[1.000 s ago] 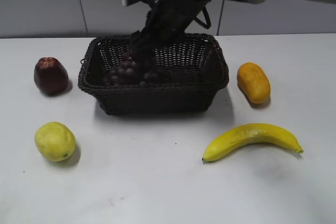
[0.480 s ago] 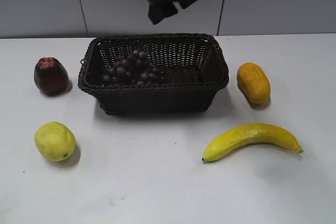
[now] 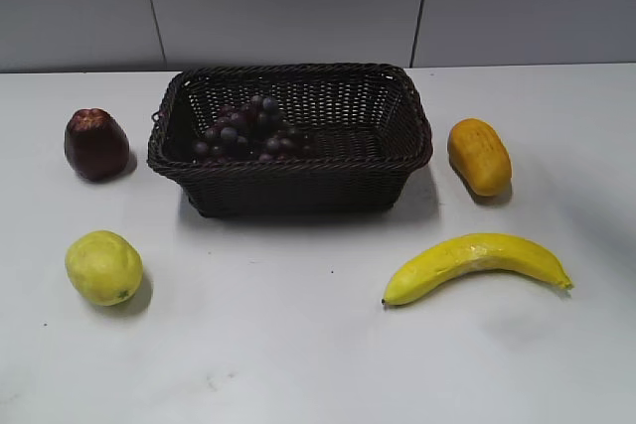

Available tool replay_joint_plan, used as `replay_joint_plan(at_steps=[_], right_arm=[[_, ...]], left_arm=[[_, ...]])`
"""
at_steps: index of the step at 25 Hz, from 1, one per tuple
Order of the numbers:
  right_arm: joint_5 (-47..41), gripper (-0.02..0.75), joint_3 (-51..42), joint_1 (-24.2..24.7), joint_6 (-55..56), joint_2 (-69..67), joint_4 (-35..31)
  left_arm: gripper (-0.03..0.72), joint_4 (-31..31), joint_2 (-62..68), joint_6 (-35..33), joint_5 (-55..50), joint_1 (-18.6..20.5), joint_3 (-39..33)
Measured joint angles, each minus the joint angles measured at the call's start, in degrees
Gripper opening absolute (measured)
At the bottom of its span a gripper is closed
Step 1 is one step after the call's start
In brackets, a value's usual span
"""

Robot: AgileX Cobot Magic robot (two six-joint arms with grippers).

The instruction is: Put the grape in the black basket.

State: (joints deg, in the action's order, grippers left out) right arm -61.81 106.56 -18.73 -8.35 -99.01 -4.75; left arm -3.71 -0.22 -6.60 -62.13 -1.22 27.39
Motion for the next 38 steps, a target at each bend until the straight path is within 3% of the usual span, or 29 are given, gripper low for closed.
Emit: replay_joint_plan(at_steps=[3, 8, 21, 30, 38], right_arm=[[-4.5, 0.594, -1.3, 3.3, 2.9, 2.5, 1.7], [-7.1, 0.593, -11.0, 5.5, 5.0, 9.4, 4.8], [-3.3, 0.591, -47.0, 5.5, 6.8, 44.8, 4.8], [-3.1, 0.591, -64.0, 5.5, 6.9, 69.5, 4.8], [-3.1, 0.591, -74.5, 5.5, 6.4, 82.1, 4.4]], left_arm=[[0.233, 0.0, 0.0, 0.0, 0.0, 0.0, 0.0], [0.233, 0.0, 0.0, 0.0, 0.0, 0.0, 0.0], [0.233, 0.0, 0.0, 0.0, 0.0, 0.0, 0.0], [0.233, 0.0, 0.0, 0.0, 0.0, 0.0, 0.0], [0.233, 0.0, 0.0, 0.0, 0.0, 0.0, 0.0]])
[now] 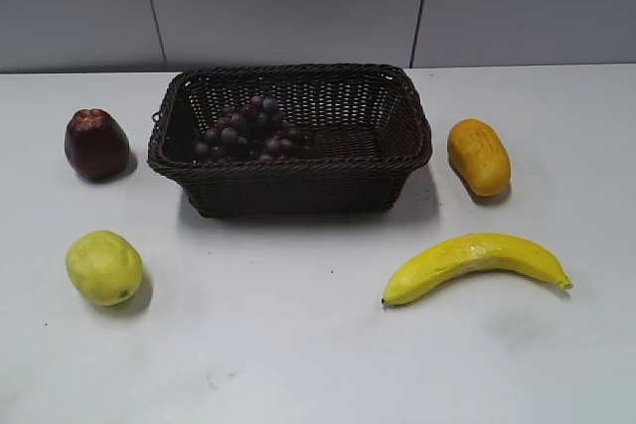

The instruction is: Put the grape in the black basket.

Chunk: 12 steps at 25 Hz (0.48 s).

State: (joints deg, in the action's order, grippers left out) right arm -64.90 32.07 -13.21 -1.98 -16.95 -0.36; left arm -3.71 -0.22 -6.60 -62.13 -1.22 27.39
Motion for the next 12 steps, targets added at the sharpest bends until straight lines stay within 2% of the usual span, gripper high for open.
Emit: replay_joint_plan(at_steps=[12], right_arm=[[5.1, 0.591, -2.8, 0.0, -5.9, 0.9, -3.9]], left_arm=[[0.233, 0.0, 0.0, 0.0, 0.0, 0.0, 0.0]])
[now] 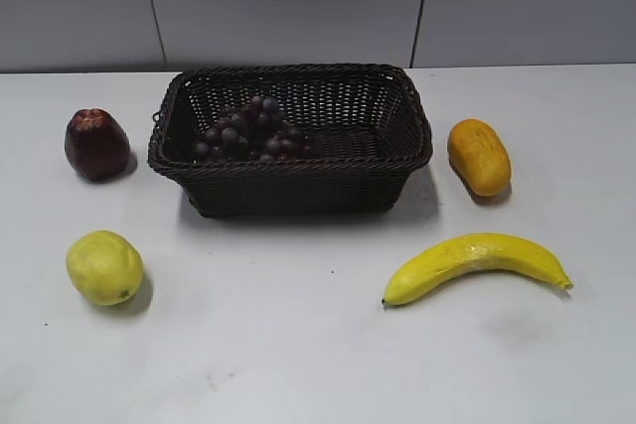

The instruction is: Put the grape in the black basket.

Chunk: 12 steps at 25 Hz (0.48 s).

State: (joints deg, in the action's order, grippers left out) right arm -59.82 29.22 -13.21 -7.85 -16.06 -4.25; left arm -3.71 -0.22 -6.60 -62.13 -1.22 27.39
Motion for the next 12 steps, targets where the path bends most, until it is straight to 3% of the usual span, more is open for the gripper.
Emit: replay_joint_plan(at_steps=[8, 12], right_arm=[[0.1, 0.591, 0.0, 0.0, -0.2, 0.7, -0.2], [0.2, 0.591, 0.0, 2.7, -0.2, 4.6, -0.2]], left_arm=[[0.234, 0.0, 0.0, 0.0, 0.0, 0.0, 0.0], [0.235, 0.0, 0.0, 0.0, 0.0, 0.0, 0.0]])
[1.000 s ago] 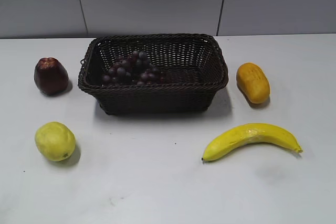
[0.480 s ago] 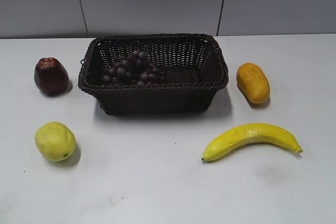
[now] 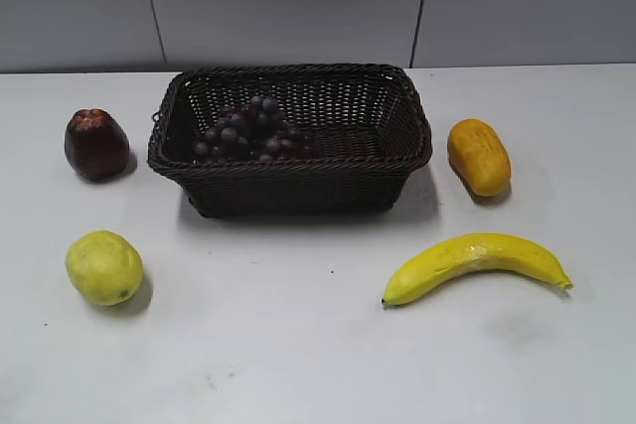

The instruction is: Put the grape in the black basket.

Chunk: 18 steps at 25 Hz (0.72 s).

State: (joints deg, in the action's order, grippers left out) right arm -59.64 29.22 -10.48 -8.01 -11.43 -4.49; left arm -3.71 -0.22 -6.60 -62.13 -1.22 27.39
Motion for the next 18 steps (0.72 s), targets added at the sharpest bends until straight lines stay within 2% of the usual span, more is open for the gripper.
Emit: replay_joint_plan(at_steps=[7, 18], right_arm=[[0.1, 0.591, 0.0, 8.1, 0.0, 9.0, 0.0], [0.1, 0.591, 0.0, 8.6, 0.0, 11.8, 0.0]], left_arm=[[0.237, 0.0, 0.0, 0.0, 0.0, 0.0, 0.0], [0.236, 0.0, 0.0, 0.0, 0.0, 0.0, 0.0]])
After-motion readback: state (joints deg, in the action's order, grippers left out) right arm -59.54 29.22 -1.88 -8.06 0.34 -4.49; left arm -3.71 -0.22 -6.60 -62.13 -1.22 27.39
